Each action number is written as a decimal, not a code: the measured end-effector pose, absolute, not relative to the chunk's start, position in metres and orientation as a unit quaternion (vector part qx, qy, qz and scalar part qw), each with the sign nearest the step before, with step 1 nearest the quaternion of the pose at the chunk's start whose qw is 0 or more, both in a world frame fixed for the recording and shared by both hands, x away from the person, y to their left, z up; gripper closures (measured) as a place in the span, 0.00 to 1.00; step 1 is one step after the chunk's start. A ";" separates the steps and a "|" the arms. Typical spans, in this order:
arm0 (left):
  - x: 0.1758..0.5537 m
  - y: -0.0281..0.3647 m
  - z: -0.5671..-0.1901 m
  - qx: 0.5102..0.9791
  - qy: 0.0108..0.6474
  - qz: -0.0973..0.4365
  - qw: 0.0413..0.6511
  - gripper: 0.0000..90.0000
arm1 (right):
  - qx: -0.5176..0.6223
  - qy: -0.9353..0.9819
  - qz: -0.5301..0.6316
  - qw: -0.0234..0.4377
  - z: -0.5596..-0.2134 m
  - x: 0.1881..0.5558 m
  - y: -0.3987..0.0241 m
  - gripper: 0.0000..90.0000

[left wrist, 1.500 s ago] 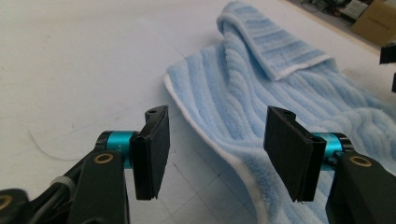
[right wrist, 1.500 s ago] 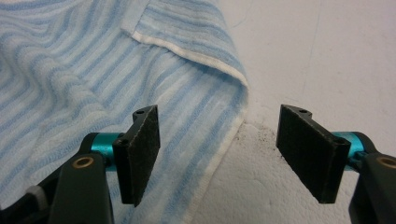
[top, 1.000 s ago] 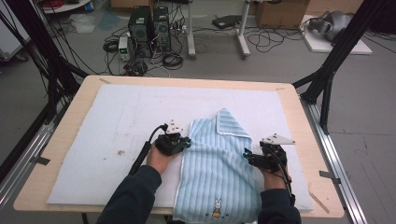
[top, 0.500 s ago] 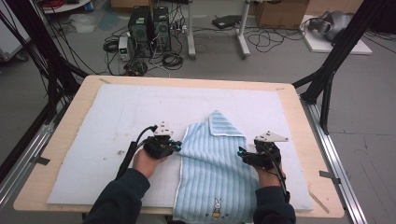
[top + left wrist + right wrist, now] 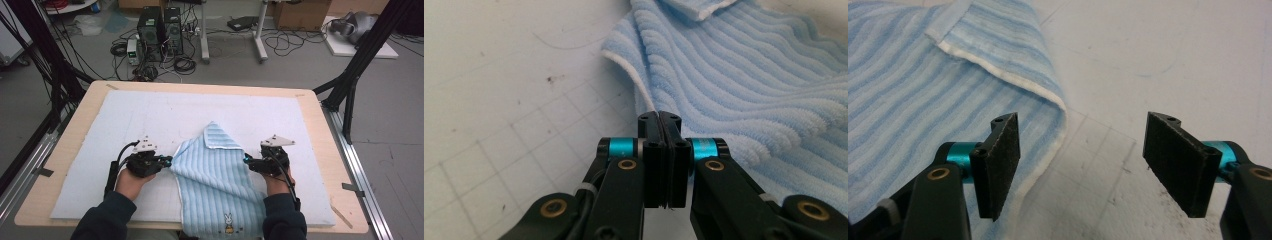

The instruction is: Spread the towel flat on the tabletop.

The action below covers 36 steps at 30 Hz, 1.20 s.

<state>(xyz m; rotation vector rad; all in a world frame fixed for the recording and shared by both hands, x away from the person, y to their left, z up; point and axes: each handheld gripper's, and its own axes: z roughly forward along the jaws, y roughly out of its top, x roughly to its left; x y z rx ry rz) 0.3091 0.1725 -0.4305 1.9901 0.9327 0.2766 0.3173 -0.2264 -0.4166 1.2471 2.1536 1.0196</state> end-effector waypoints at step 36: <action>0.320 0.219 -0.424 0.730 0.417 0.170 0.514 0.50 | 0.263 0.885 0.339 0.178 -0.433 0.378 -0.082 0.60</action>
